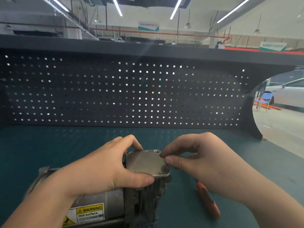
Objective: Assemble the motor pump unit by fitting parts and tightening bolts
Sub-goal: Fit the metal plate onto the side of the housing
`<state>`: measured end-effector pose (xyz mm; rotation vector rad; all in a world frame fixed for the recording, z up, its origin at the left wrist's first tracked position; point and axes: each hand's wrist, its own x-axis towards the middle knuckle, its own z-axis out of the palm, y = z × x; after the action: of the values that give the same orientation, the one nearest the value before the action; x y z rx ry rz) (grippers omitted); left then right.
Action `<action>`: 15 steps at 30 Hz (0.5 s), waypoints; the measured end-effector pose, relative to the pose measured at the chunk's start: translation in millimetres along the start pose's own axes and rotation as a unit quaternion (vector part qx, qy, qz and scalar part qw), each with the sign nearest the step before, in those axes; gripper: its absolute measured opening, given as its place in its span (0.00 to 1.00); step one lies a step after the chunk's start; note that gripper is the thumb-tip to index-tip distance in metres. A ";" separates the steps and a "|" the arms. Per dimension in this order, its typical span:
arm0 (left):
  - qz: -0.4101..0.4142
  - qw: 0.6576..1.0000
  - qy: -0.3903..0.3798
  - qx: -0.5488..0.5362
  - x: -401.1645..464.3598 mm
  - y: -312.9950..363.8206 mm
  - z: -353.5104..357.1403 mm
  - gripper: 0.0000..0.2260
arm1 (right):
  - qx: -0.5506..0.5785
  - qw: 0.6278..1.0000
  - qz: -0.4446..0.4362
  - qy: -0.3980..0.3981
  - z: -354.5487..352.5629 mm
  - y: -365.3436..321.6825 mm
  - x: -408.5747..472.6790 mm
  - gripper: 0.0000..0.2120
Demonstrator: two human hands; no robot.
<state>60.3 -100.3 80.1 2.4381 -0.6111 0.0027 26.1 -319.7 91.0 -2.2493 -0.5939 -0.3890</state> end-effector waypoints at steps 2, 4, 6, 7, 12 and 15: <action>0.000 1.000 0.001 -0.003 -0.3 0.0 0.3 0.30 | 0.001 1.000 0.001 -0.001 -1.1 -0.6 -0.4 0.10; 0.000 1.000 0.002 -0.004 -0.2 -0.1 0.5 0.31 | 0.001 1.000 0.000 -0.001 -2.1 -1.2 -0.8 0.09; -0.001 1.000 0.004 -0.004 0.1 -0.3 0.8 0.31 | -0.003 1.000 -0.002 -0.002 -2.4 -1.8 -1.3 0.10; -0.002 1.000 0.004 -0.006 0.1 -0.3 0.8 0.31 | -0.005 1.000 -0.004 -0.002 -2.7 -2.1 -1.5 0.10; -0.004 1.000 0.006 -0.003 1.0 -0.8 1.2 0.31 | -0.007 1.000 -0.003 -0.004 -3.0 -3.2 -1.9 0.10; -0.004 1.000 0.012 0.001 1.3 -0.9 1.4 0.30 | -0.009 1.000 -0.001 -0.005 -2.1 -4.4 -2.1 0.09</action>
<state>61.7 -100.9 78.6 2.4401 -0.5908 0.0286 21.8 -319.2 94.1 -2.2689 -0.5997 -0.3853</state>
